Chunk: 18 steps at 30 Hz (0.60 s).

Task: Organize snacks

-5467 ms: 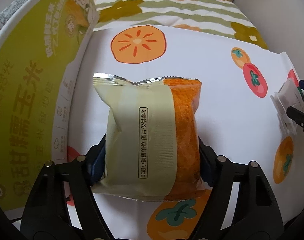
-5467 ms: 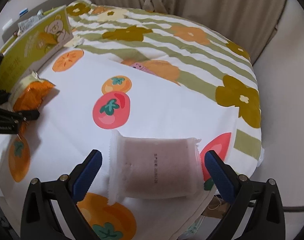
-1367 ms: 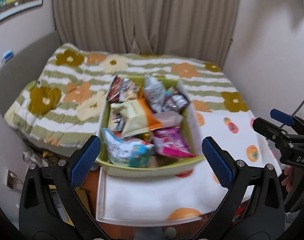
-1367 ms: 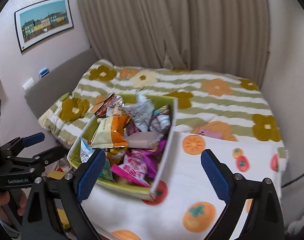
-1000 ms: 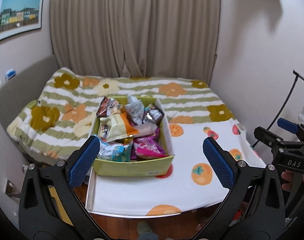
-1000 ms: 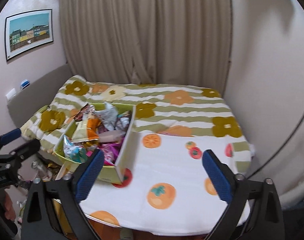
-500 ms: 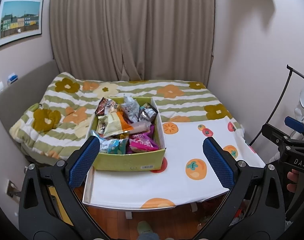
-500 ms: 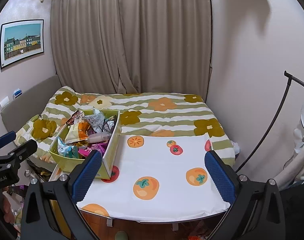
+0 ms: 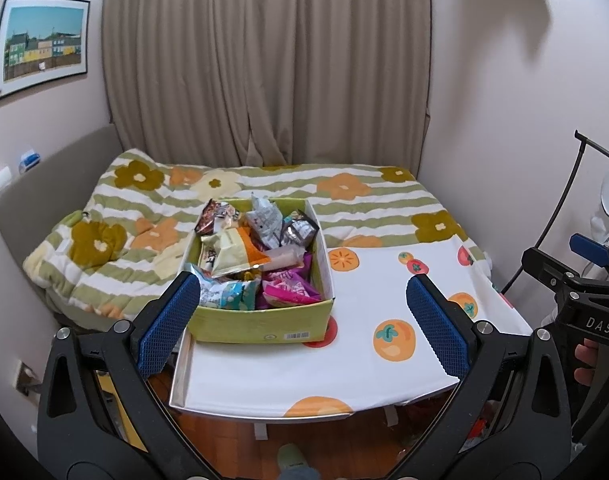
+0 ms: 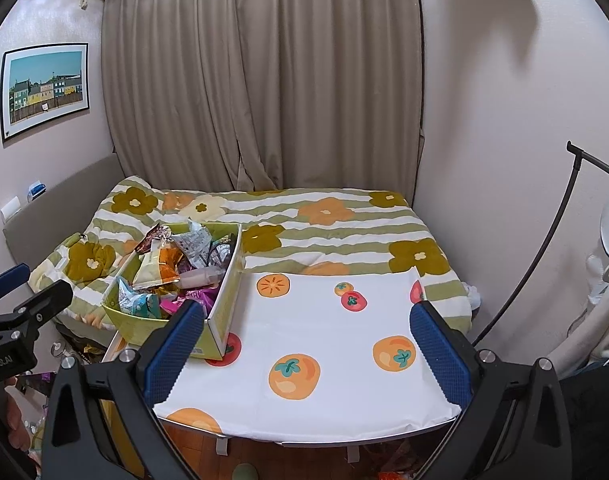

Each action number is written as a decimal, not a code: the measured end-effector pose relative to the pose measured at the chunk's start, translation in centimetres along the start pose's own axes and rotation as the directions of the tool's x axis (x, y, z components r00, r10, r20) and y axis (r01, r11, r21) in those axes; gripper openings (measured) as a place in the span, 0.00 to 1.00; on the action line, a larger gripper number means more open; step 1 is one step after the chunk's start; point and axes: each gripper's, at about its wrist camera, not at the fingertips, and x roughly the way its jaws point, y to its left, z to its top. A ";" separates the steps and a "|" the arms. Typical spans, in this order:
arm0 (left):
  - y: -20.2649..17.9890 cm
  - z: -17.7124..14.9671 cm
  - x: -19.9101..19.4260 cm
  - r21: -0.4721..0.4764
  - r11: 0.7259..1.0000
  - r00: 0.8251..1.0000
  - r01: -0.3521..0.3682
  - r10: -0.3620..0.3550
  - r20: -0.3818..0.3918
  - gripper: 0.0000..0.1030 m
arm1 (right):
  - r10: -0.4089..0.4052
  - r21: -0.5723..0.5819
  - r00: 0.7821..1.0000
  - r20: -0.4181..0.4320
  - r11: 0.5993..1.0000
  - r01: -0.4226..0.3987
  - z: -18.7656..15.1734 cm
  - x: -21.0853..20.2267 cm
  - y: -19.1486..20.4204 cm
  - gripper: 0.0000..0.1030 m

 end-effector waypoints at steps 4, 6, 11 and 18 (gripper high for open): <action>0.0 0.3 0.0 0.005 1.000 1.000 -0.001 0.001 0.002 1.00 | 0.001 0.000 1.000 0.001 1.000 -0.001 0.0 0.0 -0.1 0.99; -0.1 0.4 0.0 0.009 1.000 1.000 -0.003 0.003 0.001 1.00 | -0.003 0.000 1.000 0.001 1.000 0.003 0.0 -0.1 -0.1 0.99; -0.1 0.7 0.1 0.012 1.000 1.000 0.003 -0.003 0.003 1.00 | -0.010 0.003 1.000 0.002 1.000 0.010 0.1 0.0 -0.1 0.99; -0.1 0.9 0.4 0.014 1.000 1.000 0.004 -0.004 0.003 1.00 | -0.011 0.006 1.000 -0.002 1.000 0.011 0.3 0.2 -0.2 0.99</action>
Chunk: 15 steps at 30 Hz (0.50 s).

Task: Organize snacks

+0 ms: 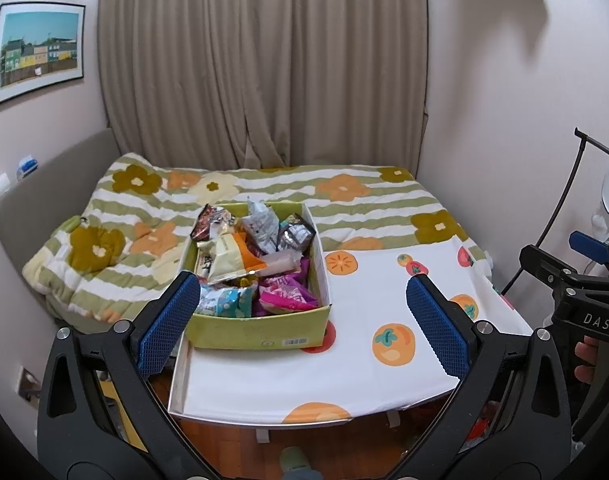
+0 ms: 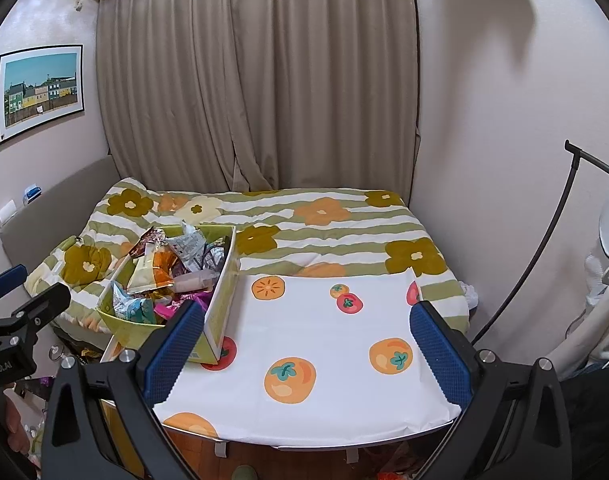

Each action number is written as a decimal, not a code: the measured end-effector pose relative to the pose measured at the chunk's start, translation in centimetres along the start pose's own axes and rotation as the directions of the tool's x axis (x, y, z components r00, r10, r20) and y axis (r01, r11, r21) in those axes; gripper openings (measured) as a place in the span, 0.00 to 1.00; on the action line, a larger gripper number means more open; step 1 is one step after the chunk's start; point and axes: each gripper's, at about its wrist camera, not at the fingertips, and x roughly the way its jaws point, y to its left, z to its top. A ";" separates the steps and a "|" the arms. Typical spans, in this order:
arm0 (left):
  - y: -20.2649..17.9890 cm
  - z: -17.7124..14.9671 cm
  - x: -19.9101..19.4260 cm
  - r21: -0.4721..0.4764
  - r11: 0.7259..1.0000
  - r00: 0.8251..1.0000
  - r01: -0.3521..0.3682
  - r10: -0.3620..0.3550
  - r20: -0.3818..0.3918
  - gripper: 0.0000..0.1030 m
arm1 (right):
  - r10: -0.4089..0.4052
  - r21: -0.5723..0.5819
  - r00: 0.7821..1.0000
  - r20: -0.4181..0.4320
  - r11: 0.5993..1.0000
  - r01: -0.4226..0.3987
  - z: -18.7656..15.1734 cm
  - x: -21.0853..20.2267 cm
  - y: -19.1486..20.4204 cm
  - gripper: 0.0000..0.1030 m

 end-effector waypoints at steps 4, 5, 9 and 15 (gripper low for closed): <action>0.0 0.0 0.1 0.001 1.000 1.000 0.000 0.000 -0.002 1.00 | -0.001 0.003 1.000 -0.004 1.000 0.001 0.2 0.3 -0.2 0.99; -0.1 0.0 0.1 0.000 1.000 1.000 0.000 0.000 -0.002 1.00 | 0.000 0.002 1.000 -0.005 1.000 0.000 0.2 0.4 -0.2 0.99; 0.0 0.0 0.1 -0.002 1.000 1.000 0.002 -0.002 -0.002 1.00 | -0.001 0.003 1.000 -0.004 1.000 0.001 0.2 0.4 -0.2 0.99; -0.1 0.2 0.6 0.003 1.000 1.000 0.000 0.000 -0.002 1.00 | -0.002 0.004 1.000 -0.004 1.000 0.002 0.2 0.4 -0.3 0.99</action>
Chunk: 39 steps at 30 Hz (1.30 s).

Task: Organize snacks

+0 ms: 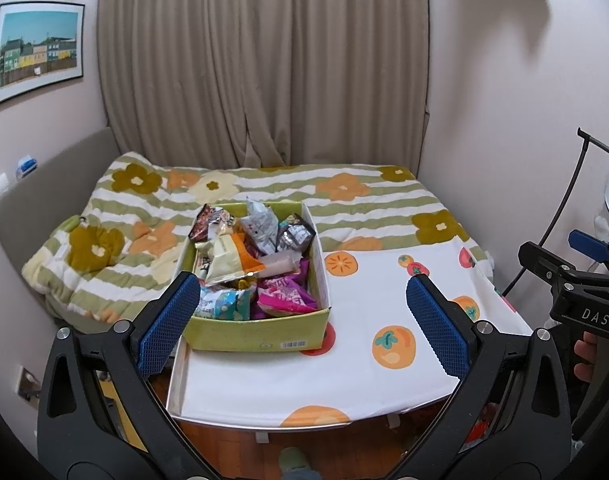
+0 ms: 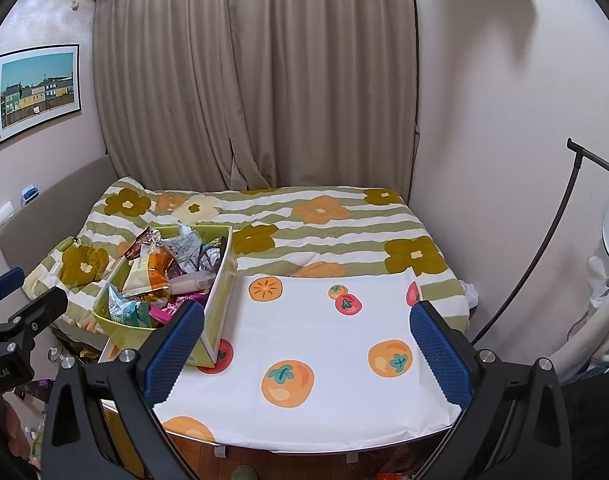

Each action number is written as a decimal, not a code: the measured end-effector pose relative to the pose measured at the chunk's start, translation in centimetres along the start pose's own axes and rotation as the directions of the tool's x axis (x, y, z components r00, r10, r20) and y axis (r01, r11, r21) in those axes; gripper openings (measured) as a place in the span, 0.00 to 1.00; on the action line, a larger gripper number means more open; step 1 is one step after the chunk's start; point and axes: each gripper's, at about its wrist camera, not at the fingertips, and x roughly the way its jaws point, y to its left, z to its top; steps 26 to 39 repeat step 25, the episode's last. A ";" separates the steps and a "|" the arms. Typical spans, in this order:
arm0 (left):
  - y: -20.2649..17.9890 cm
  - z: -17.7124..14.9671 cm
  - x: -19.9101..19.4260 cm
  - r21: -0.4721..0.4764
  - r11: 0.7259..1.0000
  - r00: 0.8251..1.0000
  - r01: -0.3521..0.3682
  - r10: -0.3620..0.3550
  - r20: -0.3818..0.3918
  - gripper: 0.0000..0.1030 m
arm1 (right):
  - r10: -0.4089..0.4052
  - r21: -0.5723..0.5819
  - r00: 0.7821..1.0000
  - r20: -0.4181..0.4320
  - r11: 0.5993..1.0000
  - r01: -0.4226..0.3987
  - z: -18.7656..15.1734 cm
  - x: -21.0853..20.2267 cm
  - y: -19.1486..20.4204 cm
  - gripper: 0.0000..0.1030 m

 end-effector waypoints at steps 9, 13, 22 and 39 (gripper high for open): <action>0.1 0.2 0.3 -0.001 1.000 1.000 -0.003 0.003 0.004 1.00 | 0.001 0.000 1.000 0.000 1.000 -0.001 0.1 0.0 -0.1 0.99; 0.1 -0.1 0.0 0.004 1.000 1.000 -0.013 0.013 0.013 1.00 | 0.001 0.000 1.000 0.001 1.000 -0.001 0.2 0.1 -0.2 0.99; 0.2 -0.6 -0.3 0.007 0.999 0.999 -0.035 0.035 0.030 1.00 | 0.004 0.001 1.000 0.000 1.000 -0.004 0.3 0.1 -0.3 0.99; 0.1 -0.6 -0.5 0.005 0.999 0.998 -0.041 0.041 0.040 1.00 | 0.002 0.001 1.000 0.001 1.000 -0.002 0.3 0.1 -0.2 0.99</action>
